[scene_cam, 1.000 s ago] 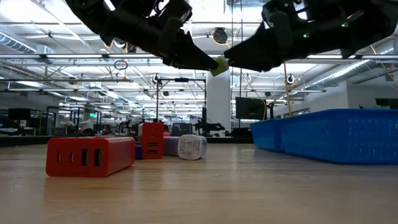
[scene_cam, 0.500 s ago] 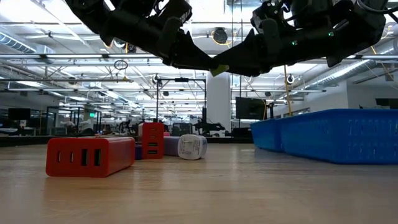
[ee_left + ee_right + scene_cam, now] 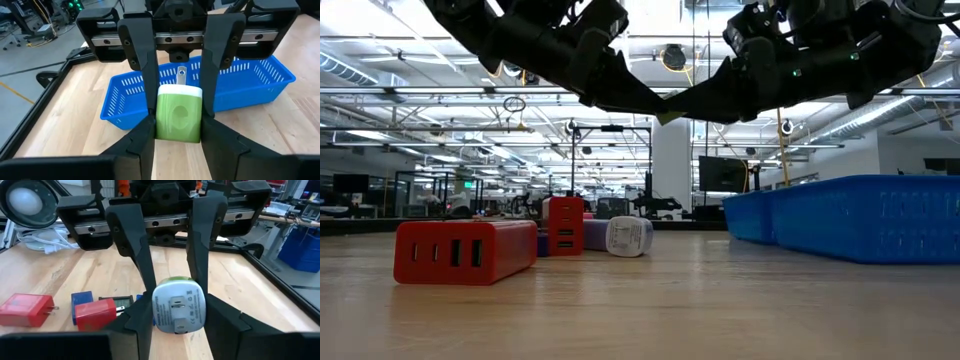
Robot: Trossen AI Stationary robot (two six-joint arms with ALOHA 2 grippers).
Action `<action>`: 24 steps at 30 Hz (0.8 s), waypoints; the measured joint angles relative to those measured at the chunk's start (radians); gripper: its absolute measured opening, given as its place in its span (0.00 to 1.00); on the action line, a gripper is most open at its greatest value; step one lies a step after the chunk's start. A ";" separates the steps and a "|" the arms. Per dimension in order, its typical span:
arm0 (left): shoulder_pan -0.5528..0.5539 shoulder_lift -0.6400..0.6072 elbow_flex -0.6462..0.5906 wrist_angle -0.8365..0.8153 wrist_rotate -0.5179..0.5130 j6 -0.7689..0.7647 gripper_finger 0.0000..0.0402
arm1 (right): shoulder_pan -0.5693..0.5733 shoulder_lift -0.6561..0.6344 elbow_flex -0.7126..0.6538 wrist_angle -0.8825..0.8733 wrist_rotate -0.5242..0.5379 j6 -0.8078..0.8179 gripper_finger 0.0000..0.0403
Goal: Pick & Place Office items
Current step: Put the green charger adapter into the top blue bin
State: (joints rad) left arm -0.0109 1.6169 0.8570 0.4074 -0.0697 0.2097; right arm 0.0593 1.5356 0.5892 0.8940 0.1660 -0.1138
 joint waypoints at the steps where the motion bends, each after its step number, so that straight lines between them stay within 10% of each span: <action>1: -0.003 0.000 0.000 0.002 -0.004 -0.003 0.37 | 0.000 -0.002 0.000 -0.001 0.002 -0.004 0.32; 24: -0.018 -0.152 0.001 -0.075 -0.044 -0.058 0.65 | 0.001 -0.370 -0.126 -0.348 0.110 0.059 0.32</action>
State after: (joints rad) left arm -0.0290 1.4647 0.8581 0.3327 -0.1138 0.1515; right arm 0.0601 1.1655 0.4633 0.5457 0.2763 -0.0547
